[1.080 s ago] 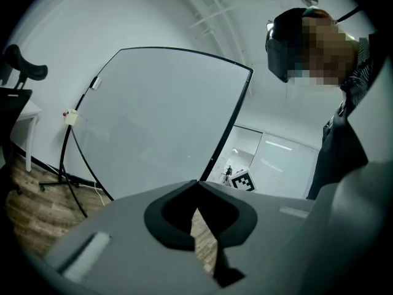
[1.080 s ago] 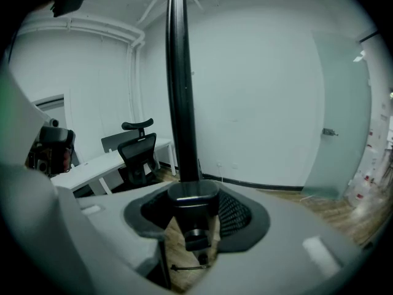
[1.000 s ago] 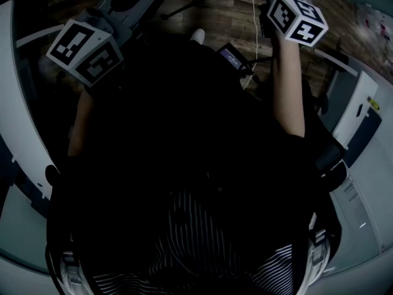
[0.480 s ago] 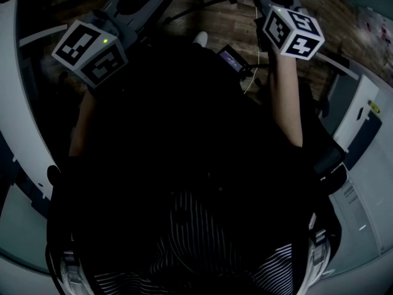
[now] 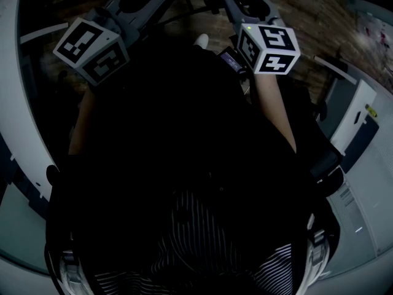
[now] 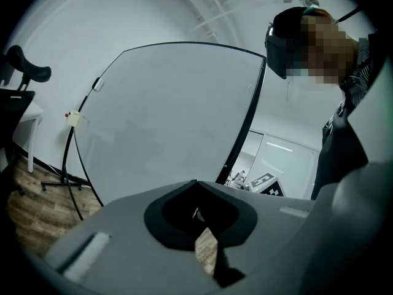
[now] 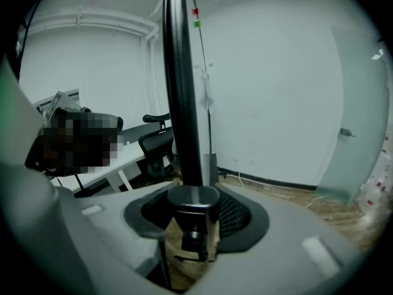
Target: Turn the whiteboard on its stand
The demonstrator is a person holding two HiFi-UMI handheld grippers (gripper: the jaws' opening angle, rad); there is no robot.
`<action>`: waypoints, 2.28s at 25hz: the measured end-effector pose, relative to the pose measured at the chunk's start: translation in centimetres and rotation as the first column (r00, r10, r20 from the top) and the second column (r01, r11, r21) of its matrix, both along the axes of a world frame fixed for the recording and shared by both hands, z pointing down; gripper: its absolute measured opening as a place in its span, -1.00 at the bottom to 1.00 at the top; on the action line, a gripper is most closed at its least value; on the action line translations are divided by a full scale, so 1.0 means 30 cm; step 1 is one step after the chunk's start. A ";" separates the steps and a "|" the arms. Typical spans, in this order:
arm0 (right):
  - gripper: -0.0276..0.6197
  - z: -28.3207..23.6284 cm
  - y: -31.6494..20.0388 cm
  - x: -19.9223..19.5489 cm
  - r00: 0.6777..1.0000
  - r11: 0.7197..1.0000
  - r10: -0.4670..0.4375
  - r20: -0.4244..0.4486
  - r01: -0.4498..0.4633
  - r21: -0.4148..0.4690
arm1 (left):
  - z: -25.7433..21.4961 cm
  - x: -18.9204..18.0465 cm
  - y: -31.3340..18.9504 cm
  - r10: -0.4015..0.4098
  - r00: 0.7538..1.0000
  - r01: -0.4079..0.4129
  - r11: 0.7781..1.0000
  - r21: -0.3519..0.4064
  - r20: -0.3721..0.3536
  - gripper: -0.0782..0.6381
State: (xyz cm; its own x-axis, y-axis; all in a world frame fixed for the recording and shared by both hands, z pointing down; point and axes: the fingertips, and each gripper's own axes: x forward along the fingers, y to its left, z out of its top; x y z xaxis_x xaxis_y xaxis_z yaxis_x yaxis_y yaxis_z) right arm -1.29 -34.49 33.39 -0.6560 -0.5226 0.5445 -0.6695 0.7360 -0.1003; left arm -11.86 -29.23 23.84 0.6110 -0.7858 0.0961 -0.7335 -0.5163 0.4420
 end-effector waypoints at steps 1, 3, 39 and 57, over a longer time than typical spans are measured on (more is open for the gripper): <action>-0.34 -0.002 0.001 -0.011 1.000 1.000 -0.009 0.002 0.009 0.003 | 0.001 -0.002 0.000 -0.004 1.000 0.004 1.000 -0.001 0.001 -0.77; -0.34 -0.007 -0.004 -0.040 1.000 1.000 -0.026 0.010 0.026 0.013 | 0.002 -0.006 -0.001 -0.012 1.000 0.012 1.000 -0.004 0.004 -0.77; -0.36 -0.026 -0.401 0.130 0.986 0.980 0.154 0.070 -0.162 0.119 | -0.001 0.071 -0.030 0.025 0.999 -0.025 1.000 -0.010 0.043 -0.77; -0.43 -0.138 -0.104 0.353 0.979 0.998 0.046 0.200 -0.054 0.039 | 0.003 0.298 -0.015 0.139 0.990 -0.138 0.990 -0.027 0.029 -0.77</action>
